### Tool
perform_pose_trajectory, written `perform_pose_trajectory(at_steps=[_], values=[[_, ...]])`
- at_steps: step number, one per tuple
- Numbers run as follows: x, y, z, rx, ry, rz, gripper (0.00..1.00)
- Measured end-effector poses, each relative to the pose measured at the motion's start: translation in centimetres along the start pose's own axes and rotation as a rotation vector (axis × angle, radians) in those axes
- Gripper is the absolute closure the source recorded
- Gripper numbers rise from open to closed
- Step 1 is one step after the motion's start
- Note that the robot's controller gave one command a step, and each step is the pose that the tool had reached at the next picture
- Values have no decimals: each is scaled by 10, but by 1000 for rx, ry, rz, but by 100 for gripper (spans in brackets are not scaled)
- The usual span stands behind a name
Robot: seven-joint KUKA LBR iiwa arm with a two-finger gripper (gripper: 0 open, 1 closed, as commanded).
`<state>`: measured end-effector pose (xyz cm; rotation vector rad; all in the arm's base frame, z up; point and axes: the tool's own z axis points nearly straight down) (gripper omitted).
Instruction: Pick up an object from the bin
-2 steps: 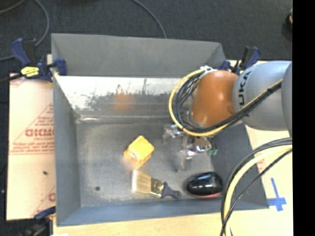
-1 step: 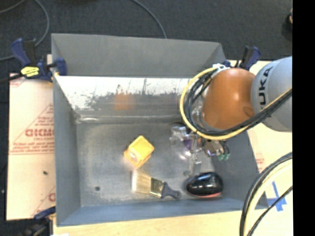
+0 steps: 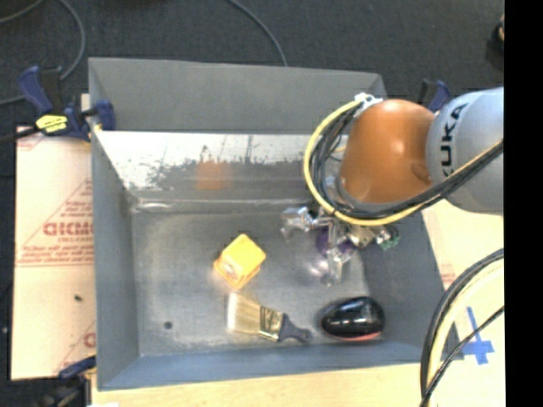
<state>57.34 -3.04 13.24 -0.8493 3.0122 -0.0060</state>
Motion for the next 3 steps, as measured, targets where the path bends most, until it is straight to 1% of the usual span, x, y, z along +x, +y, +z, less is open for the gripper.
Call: perform_pose_trajectory(at_steps=[1, 2, 3], values=[[65, -2, 45, 1, -11, 170, 0], [1, 3, 58, 1, -3, 190, 0], [36, -42, 60, 4, -11, -97, 0]])
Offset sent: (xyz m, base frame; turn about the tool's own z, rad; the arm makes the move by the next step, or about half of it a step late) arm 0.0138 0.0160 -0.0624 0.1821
